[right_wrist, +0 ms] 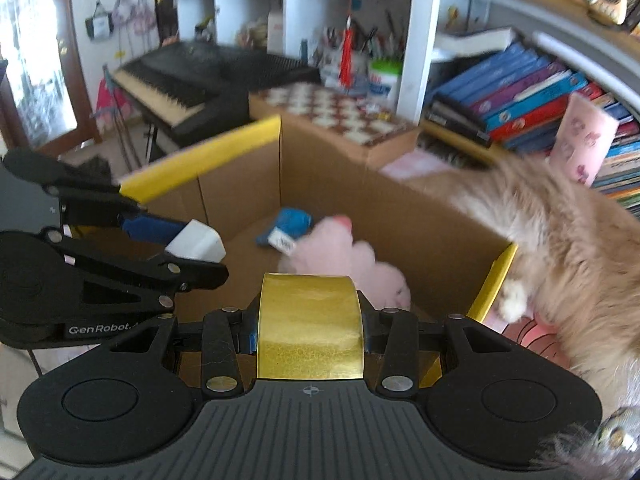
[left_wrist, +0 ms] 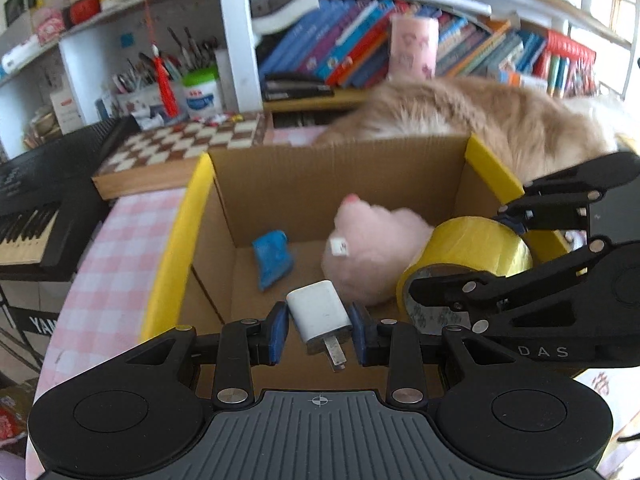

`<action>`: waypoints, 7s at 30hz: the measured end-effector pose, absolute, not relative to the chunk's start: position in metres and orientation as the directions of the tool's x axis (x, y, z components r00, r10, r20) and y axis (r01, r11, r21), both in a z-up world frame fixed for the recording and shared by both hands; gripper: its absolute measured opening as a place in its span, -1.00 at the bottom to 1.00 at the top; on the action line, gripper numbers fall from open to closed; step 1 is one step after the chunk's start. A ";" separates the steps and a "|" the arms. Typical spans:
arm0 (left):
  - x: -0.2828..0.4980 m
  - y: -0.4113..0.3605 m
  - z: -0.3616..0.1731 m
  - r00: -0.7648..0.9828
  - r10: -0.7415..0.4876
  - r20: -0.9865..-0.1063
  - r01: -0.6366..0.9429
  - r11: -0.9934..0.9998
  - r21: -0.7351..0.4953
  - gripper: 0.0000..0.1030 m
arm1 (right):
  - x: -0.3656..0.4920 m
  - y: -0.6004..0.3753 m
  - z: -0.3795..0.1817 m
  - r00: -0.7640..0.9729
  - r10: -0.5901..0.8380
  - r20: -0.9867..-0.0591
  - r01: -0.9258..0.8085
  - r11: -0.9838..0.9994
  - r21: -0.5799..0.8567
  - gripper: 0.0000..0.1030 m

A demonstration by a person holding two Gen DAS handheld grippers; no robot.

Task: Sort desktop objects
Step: 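Carry the tape and charger in both tools over the yellow box, then open both tools inside the yellow box, releasing tape and charger, then withdraw both open tools up and away from the yellow box, then move both open tools toward the spray bottle and white charger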

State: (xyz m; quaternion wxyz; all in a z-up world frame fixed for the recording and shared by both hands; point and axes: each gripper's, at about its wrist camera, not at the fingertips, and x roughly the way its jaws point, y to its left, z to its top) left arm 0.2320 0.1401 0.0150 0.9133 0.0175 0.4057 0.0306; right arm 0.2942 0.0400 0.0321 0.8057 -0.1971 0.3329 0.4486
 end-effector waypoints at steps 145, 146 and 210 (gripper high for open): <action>0.048 0.031 0.006 0.710 -0.114 -0.694 0.107 0.993 -0.054 0.55 | 0.072 -0.124 0.012 0.667 0.306 -0.679 -0.423 0.906 -0.008 0.12; 0.052 0.027 0.006 0.708 -0.118 -0.696 0.111 0.992 -0.056 0.55 | 0.074 -0.127 0.011 0.666 0.302 -0.682 -0.421 0.907 -0.009 0.12; 0.262 -0.119 -0.016 0.691 -0.039 -0.722 0.127 0.989 0.069 0.43 | 0.371 -0.245 -0.026 0.602 0.293 -0.743 -0.257 0.952 0.166 0.34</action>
